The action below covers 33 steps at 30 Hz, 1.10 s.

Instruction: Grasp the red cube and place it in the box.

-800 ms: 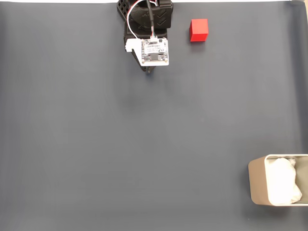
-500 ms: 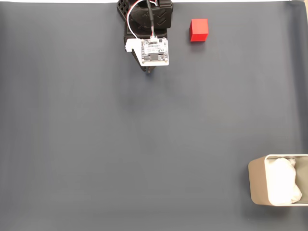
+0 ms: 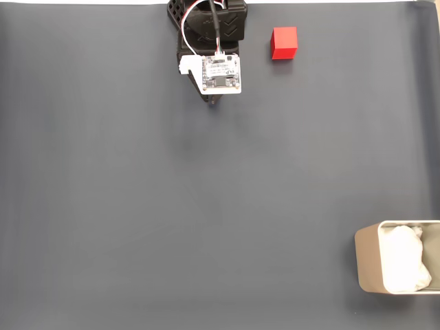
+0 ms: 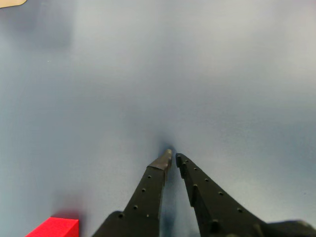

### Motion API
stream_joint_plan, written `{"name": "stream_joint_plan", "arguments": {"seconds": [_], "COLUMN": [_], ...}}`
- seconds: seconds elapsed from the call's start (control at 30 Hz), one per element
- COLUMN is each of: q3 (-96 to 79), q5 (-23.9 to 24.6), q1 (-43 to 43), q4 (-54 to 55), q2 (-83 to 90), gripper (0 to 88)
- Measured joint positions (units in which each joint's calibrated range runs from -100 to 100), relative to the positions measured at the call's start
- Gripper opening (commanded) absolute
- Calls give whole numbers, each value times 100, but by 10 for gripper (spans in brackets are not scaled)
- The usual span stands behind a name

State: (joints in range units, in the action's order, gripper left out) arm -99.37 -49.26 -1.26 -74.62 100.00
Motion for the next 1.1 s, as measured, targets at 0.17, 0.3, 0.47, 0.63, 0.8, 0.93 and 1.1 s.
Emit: {"name": "stream_joint_plan", "arguments": {"seconds": [0.17,0.3,0.47,0.63,0.8,0.93,1.1], "q3": [0,0,163,1067,2821,4458,6266], "q5": [0,0,5,10,29,68,68], "q1": [0,0,30,52,67,74,74], "q4": [0,0,374,756,780,533,143], "q2": [0,0,-122,-643,-1537,-2475,-3352], "gripper": [0,0,0,0,0,0,0]}}
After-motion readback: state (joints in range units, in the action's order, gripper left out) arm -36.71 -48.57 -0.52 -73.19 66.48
